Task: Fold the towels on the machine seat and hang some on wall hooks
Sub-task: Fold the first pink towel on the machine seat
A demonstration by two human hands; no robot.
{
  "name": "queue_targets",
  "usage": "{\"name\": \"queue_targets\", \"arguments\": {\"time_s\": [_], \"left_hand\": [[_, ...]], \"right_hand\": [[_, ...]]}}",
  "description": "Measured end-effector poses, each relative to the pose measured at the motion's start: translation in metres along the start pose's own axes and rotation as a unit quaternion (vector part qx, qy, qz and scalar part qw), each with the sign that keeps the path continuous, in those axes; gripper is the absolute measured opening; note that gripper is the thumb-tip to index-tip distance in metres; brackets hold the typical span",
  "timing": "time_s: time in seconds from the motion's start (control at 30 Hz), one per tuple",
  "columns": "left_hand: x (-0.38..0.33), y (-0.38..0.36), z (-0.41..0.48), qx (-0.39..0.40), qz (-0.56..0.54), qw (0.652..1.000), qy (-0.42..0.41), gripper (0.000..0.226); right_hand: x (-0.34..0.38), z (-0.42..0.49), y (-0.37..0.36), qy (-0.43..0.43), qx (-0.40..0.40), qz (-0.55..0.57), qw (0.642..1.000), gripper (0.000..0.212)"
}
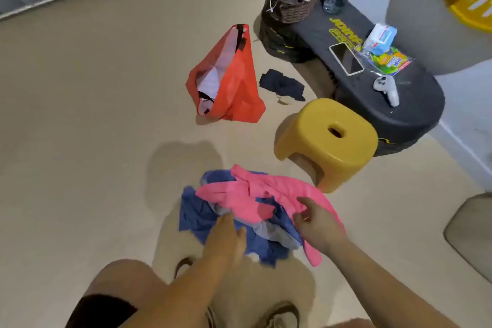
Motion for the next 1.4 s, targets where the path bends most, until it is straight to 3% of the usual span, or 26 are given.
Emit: {"name": "queue_targets", "arguments": {"time_s": [0.07, 0.17, 0.23, 0.37, 0.47, 0.53, 0.63, 0.77, 0.83, 0.97, 1.03, 1.1, 1.17, 1.23, 1.3, 1.33, 1.4], "left_hand": [[0.042, -0.038, 0.055, -0.028, -0.081, 0.994, 0.061, 0.052], [0.117, -0.105, 0.14, -0.059, -0.149, 0.975, 0.156, 0.092], [0.142, -0.12, 0.156, -0.089, -0.184, 0.952, 0.227, 0.107], [0.165, -0.145, 0.171, -0.101, -0.281, 0.898, 0.322, 0.117], [0.169, -0.163, 0.187, -0.106, -0.337, 0.883, 0.309, 0.117], [0.159, -0.168, 0.194, -0.106, -0.407, 0.864, 0.276, 0.115], [0.131, -0.164, 0.203, -0.082, -0.462, 0.853, 0.229, 0.107], [0.12, -0.16, 0.216, -0.089, -0.496, 0.836, 0.217, 0.104], [0.098, -0.159, 0.216, -0.068, -0.478, 0.849, 0.213, 0.088], [0.043, -0.146, 0.229, -0.056, -0.397, 0.905, 0.139, 0.044], [0.036, -0.141, 0.237, -0.015, -0.369, 0.921, 0.122, 0.05], [0.047, -0.132, 0.243, -0.014, -0.326, 0.938, 0.118, 0.056], [0.06, -0.113, 0.251, -0.101, -0.235, 0.963, 0.087, 0.055], [0.076, -0.097, 0.263, -0.194, -0.183, 0.961, 0.079, 0.051], [0.091, -0.104, 0.27, -0.144, -0.144, 0.97, 0.134, 0.079], [0.098, -0.116, 0.274, -0.1, -0.149, 0.971, 0.157, 0.093], [0.094, -0.129, 0.273, -0.053, -0.167, 0.973, 0.151, 0.093]], "right_hand": [[-0.01, 0.053, -0.05, 0.001, 0.004, -0.003, 1.0, 0.052], [-0.033, 0.13, -0.119, 0.015, 0.023, -0.033, 0.999, 0.05], [-0.05, 0.172, -0.154, 0.009, 0.035, -0.057, 0.998, 0.049], [-0.079, 0.244, -0.189, -0.03, 0.024, -0.083, 0.996, 0.083], [-0.096, 0.271, -0.197, -0.056, -0.002, -0.069, 0.996, 0.105], [-0.108, 0.273, -0.203, -0.088, 0.011, 0.03, 0.996, 0.112], [-0.117, 0.272, -0.212, -0.098, 0.029, 0.189, 0.977, 0.101], [-0.096, 0.263, -0.21, -0.067, 0.078, 0.248, 0.963, 0.095], [-0.071, 0.251, -0.225, -0.053, 0.157, 0.322, 0.932, 0.092], [-0.05, 0.232, -0.26, -0.054, 0.207, 0.282, 0.935, 0.085], [-0.054, 0.228, -0.257, -0.106, 0.242, 0.353, 0.898, 0.061], [-0.068, 0.23, -0.237, -0.124, 0.232, 0.374, 0.889, 0.05], [-0.092, 0.237, -0.215, -0.144, 0.17, 0.335, 0.916, 0.063], [-0.125, 0.245, -0.203, -0.179, 0.075, 0.223, 0.955, 0.091], [-0.14, 0.237, -0.202, -0.214, 0.015, 0.198, 0.957, 0.105], [-0.143, 0.235, -0.211, -0.214, 0.015, 0.244, 0.946, 0.108], [-0.14, 0.231, -0.229, -0.211, 0.039, 0.378, 0.9, 0.115]]}}
Point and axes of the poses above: each hand's wrist, its own z-axis towards the middle knuckle, its own y-axis out of the back of the hand, x = y × z, the point moved 7 cm from there along z, towards the middle knuckle, and after that the axes turned 6 degrees about -x, right-handed, at the moved point
